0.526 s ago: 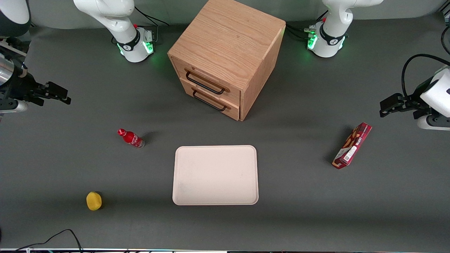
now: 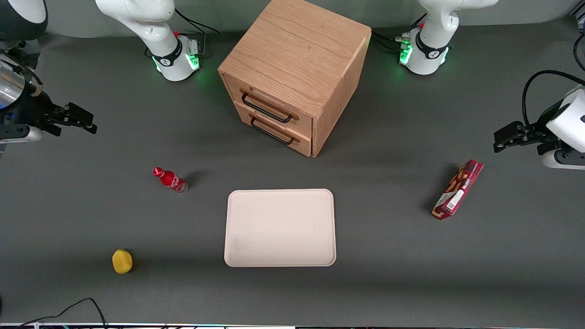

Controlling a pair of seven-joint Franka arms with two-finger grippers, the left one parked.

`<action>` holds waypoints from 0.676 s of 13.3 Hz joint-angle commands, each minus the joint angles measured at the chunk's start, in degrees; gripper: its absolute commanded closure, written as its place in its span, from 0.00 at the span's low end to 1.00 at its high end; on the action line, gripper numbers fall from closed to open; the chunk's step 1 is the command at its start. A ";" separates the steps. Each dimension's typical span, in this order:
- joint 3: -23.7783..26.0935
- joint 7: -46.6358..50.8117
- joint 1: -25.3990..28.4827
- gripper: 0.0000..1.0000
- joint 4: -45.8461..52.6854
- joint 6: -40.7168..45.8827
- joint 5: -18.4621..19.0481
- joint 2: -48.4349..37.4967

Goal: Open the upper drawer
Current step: 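Move the right gripper toward the wooden cabinet's drawer handles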

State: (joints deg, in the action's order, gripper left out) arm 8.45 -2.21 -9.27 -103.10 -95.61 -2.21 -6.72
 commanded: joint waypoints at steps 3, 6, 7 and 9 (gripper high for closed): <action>8.05 -5.06 0.48 0.00 -0.52 -0.36 -1.21 -0.57; 11.23 -11.90 0.57 0.00 -0.43 -0.36 -5.07 0.48; 12.80 -15.33 0.48 0.00 0.09 -0.36 -6.04 1.44; 16.67 -16.76 0.48 0.00 0.88 -0.36 -8.50 2.42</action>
State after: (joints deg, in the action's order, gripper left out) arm 22.09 -15.40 -8.38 -103.44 -95.68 -8.37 -5.74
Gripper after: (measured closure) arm 0.000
